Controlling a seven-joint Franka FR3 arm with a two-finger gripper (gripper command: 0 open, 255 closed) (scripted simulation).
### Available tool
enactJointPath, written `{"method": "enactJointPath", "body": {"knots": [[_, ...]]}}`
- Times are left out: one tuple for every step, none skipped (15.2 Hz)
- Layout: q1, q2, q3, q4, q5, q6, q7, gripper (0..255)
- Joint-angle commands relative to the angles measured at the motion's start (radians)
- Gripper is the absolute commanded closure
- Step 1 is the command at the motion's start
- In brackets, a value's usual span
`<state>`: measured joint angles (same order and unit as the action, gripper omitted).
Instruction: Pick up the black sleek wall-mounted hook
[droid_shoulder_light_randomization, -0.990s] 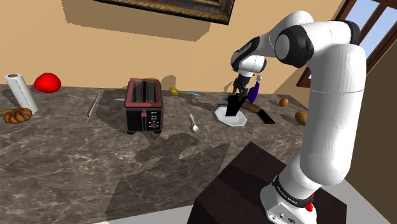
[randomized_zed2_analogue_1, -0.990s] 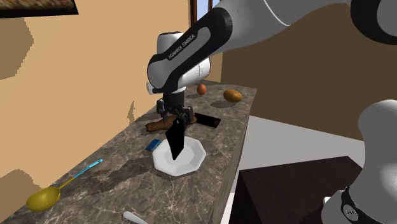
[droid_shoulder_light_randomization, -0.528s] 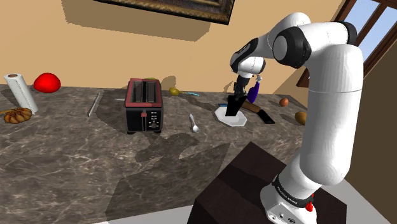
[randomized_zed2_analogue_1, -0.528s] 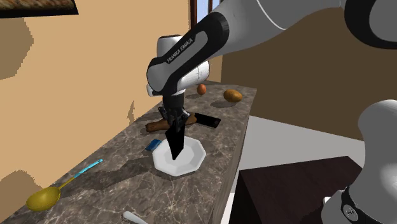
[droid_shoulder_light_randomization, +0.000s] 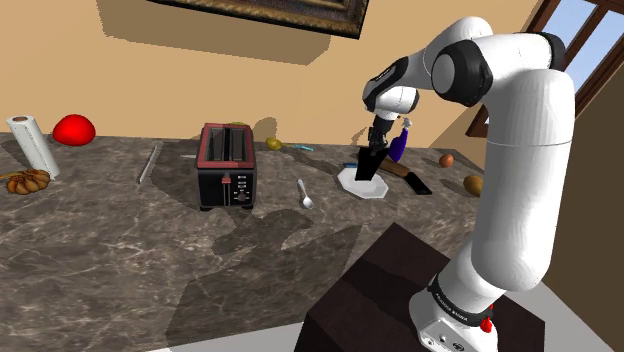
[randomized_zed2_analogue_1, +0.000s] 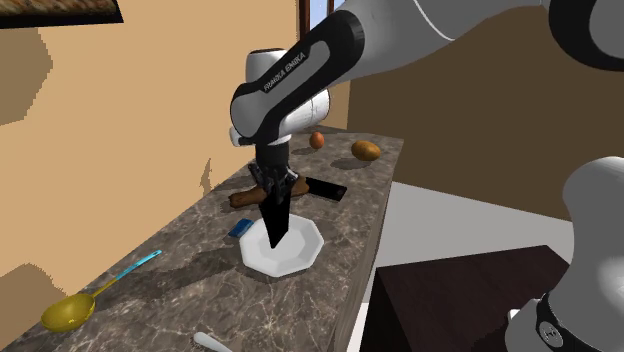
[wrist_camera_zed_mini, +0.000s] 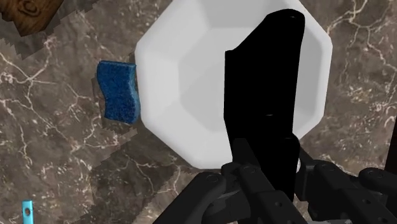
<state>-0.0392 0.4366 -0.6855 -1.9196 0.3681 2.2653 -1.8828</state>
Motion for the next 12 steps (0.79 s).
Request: {"method": "enactJointPath", "body": {"knots": [[0.008, -0.018, -0.009, 0.002, -0.015, -0.016, 0.01, 255], [0.012, -0.026, -0.014, 0.006, -0.022, -0.026, 0.015, 255], [0.015, -0.034, -0.018, 0.009, -0.029, -0.036, 0.019, 255], [0.018, -0.042, -0.022, 0.013, -0.037, -0.046, 0.024, 255], [0.021, -0.049, -0.026, 0.018, -0.044, -0.056, 0.028, 255], [0.024, -0.057, -0.03, 0.022, -0.051, -0.067, 0.033, 255], [0.027, -0.064, -0.034, 0.027, -0.058, -0.077, 0.037, 255], [0.03, -0.072, -0.038, 0.032, -0.064, -0.088, 0.042, 255], [0.032, -0.079, -0.041, 0.037, -0.071, -0.098, 0.046, 255], [0.035, -0.086, -0.045, 0.042, -0.077, -0.109, 0.05, 255], [0.037, -0.093, -0.048, 0.048, -0.084, -0.119, 0.054, 255], [0.039, -0.099, -0.051, 0.054, -0.09, -0.13, 0.059, 255]]}}
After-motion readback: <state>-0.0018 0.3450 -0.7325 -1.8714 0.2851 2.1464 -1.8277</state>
